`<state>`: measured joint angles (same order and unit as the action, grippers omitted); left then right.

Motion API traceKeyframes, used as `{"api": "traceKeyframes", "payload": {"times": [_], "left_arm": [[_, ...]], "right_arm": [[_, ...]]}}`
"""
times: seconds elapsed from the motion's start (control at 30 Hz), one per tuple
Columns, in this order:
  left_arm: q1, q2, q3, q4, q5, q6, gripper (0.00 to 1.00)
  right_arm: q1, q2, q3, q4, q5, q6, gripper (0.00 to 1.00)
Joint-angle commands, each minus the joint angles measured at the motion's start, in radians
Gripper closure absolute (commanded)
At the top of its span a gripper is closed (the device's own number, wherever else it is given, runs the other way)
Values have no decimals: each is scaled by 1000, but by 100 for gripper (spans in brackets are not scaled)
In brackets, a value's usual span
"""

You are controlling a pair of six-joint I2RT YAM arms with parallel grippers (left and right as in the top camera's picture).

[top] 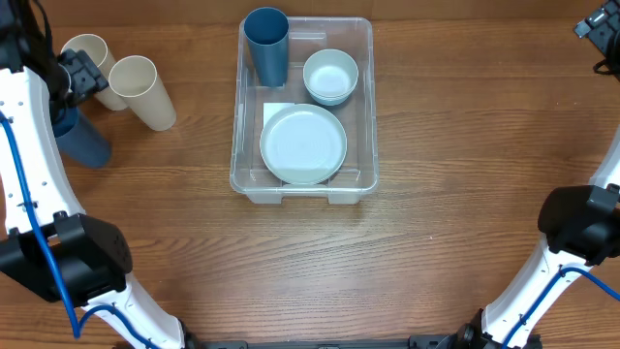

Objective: Pack container
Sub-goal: 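Move the left gripper back and grasp the second blue cup, then lower the second blue cup into the first blue cup and release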

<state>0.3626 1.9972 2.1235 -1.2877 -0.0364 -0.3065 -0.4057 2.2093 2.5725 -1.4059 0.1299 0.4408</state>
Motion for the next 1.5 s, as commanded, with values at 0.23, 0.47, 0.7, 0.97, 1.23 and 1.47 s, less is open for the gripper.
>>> {"api": "traceKeyframes", "payload": {"times": [0.23,0.47,0.7,0.97,1.23,1.47], "left_arm": [[27,-6,-232,237,26,84,28],[30,38,-277,273,22,93,65],[29,20,-166,164,39,63,96],[16,-183,225,-156,29,66,96],[-349,-309,222,125,238,237,96],[-666,-121,222,286,37,338,96]], "right_arm": [[0,-21,19,5,4,5,0],[0,-21,19,5,4,5,0],[0,-21,19,5,4,5,0],[0,-21,19,5,4,5,0],[0,-21,19,5,4,5,0],[0,-21,19,5,4,5,0]]}}
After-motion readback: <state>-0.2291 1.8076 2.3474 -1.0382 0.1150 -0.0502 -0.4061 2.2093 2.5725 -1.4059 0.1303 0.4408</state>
